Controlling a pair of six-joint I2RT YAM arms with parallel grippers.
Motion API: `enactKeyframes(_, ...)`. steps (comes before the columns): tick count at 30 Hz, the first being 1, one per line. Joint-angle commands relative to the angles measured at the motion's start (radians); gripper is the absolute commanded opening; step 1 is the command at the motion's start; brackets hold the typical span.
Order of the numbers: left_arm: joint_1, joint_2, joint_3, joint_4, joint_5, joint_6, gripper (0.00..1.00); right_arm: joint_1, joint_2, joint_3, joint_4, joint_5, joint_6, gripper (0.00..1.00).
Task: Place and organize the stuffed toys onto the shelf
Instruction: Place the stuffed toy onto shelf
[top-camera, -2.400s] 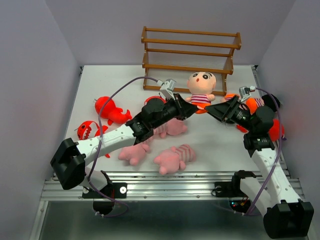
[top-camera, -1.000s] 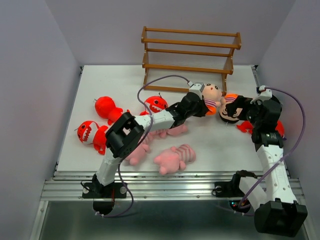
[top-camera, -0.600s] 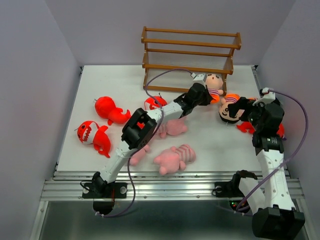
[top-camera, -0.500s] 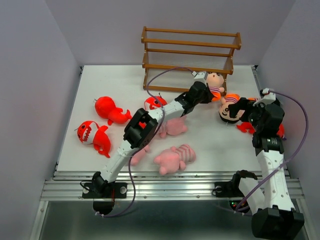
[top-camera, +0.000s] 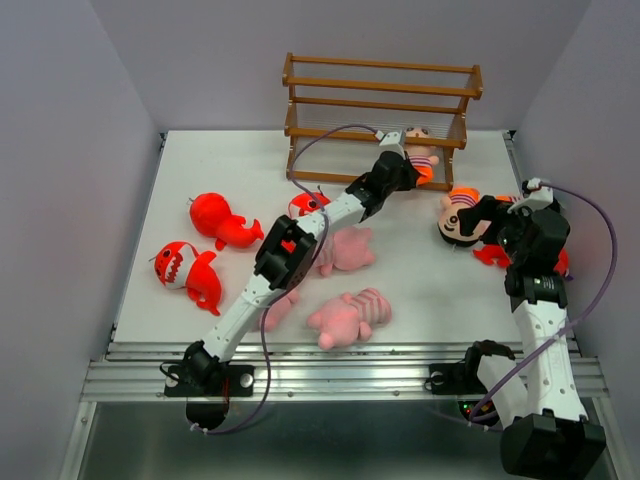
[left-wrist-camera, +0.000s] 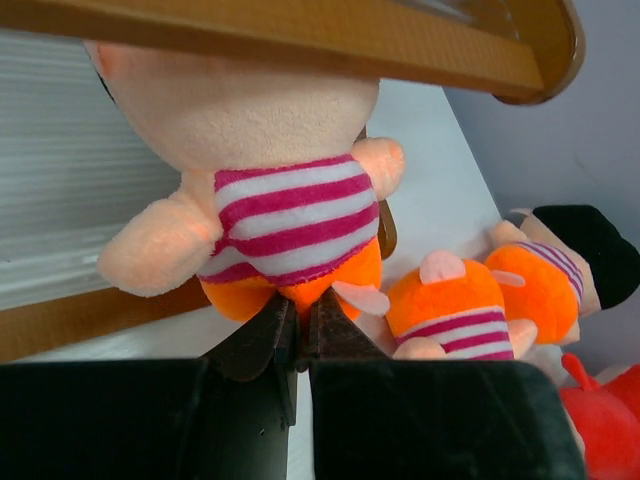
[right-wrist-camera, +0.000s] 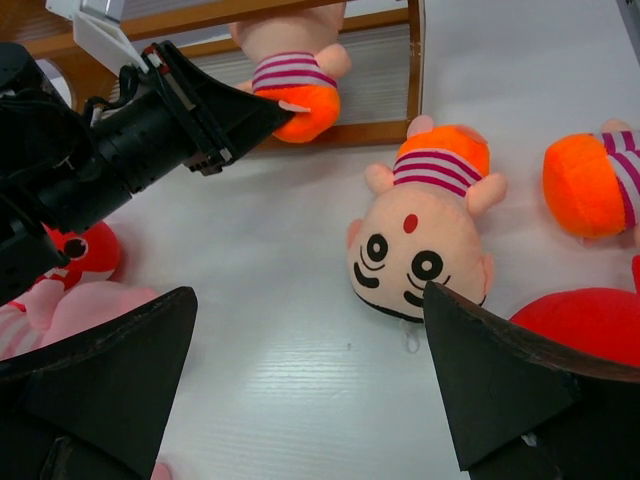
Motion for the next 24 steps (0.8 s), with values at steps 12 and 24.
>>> enactKeyframes(12,0.065,0.019,0.127,0.041,-0.030,0.026,0.11,-0.027,-0.004,-0.010,0.063,-0.024,0.014,1.00)
enactKeyframes(24,0.080,0.057,0.139,-0.004,0.002,0.019,0.11,-0.045,-0.010,-0.016,0.072,-0.032,0.017,1.00)
